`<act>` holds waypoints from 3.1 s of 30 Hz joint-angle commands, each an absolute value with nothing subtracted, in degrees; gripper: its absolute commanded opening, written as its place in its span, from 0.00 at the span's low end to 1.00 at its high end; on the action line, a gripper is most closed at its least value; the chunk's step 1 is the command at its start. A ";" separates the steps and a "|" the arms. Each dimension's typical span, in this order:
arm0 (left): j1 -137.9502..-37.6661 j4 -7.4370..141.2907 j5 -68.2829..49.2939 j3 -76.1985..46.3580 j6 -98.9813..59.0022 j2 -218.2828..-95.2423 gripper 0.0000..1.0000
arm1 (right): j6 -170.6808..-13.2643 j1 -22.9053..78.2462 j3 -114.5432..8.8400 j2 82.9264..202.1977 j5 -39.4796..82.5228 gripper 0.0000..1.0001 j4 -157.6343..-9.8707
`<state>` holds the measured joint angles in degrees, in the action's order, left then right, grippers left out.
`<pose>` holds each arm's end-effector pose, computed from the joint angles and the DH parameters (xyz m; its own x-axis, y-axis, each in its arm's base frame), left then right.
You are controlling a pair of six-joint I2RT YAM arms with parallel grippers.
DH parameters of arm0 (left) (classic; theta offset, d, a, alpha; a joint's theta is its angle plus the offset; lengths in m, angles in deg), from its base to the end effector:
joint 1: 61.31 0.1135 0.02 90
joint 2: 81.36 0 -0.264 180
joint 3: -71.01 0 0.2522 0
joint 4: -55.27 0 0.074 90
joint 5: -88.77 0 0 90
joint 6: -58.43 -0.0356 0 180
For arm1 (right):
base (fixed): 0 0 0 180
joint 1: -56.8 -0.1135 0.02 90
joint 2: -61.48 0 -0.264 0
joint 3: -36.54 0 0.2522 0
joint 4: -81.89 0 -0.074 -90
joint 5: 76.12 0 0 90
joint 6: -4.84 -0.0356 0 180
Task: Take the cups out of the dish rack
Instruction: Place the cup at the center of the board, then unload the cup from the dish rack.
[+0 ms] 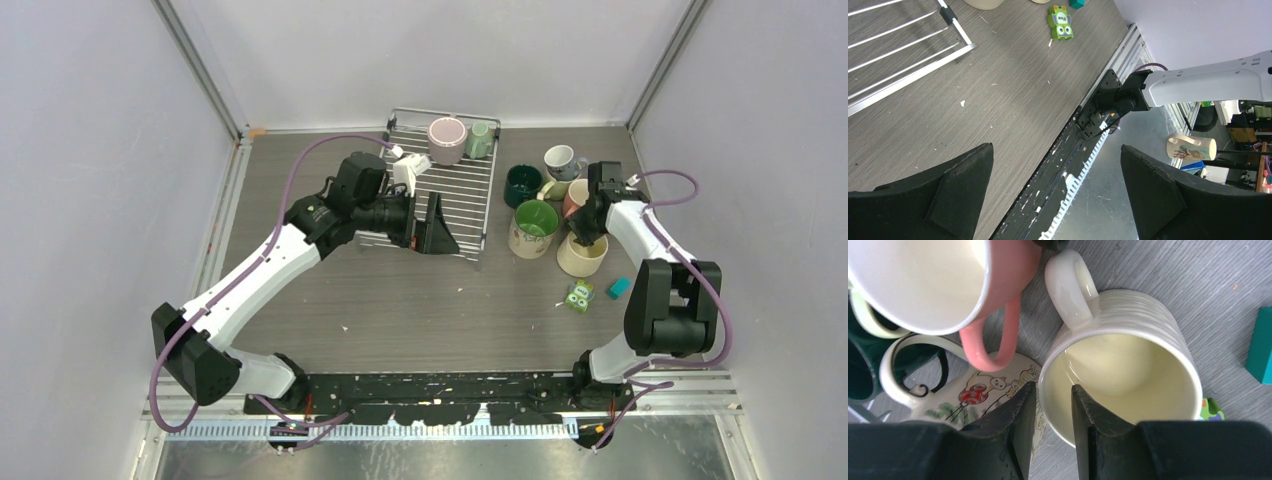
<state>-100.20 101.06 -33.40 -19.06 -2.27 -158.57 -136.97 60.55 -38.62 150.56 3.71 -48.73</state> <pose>0.2176 -0.1999 0.3705 -0.7993 0.1125 -0.5903 0.5597 0.4969 -0.6632 0.3085 -0.0265 0.2194 -0.4383 0.8040 -0.4018 0.7894 0.5581 0.2556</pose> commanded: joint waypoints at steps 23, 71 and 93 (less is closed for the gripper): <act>-100.47 102.12 -18.27 -44.24 -6.26 -178.97 1.00 | -130.59 57.75 -40.97 128.54 9.55 1.00 -39.72; -95.73 85.00 -3.11 -92.19 -12.94 -233.73 0.91 | -123.90 56.80 -42.91 117.81 13.13 1.00 -31.40; -95.75 79.04 3.34 -91.64 -15.96 -237.24 0.55 | -122.89 56.80 -38.92 117.03 15.46 1.00 -32.60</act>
